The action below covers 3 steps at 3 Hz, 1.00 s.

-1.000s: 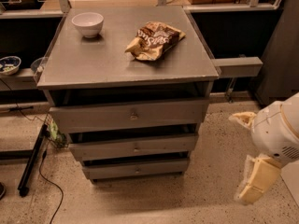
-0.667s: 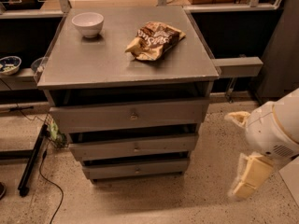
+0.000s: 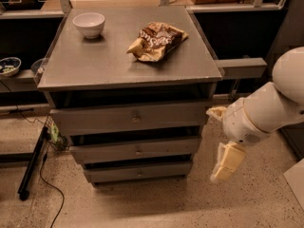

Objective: Open middle drawer

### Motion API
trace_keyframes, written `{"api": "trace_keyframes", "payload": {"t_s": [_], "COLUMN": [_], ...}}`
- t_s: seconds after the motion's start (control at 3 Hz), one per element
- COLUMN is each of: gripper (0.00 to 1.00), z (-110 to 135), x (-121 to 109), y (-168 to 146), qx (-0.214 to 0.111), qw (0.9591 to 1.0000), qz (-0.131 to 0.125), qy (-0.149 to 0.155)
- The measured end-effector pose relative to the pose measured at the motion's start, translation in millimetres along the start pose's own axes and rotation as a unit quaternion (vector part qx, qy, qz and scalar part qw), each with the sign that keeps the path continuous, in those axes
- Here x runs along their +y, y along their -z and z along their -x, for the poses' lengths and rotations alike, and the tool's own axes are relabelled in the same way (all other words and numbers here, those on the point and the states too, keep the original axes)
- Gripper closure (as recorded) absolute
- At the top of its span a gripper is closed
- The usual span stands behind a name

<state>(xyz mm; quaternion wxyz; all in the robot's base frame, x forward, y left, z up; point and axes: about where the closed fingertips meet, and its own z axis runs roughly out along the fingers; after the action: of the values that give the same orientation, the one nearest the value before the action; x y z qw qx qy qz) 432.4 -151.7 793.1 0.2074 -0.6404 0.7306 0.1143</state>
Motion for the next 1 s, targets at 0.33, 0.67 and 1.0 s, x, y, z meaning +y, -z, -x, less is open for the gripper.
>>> {"api": "trace_keyframes", "payload": {"t_s": [0.33, 0.67, 1.0], "gripper": [0.00, 0.00, 0.00], "z": [0, -5, -17], "x": [0, 0, -9], "y": [0, -11, -30], "qx": [0.000, 0.006, 0.011], "qw": [1.0000, 1.0000, 0.9999], "qz": [0.000, 0.007, 0.004], "qy": [0.000, -0.002, -0.004]}}
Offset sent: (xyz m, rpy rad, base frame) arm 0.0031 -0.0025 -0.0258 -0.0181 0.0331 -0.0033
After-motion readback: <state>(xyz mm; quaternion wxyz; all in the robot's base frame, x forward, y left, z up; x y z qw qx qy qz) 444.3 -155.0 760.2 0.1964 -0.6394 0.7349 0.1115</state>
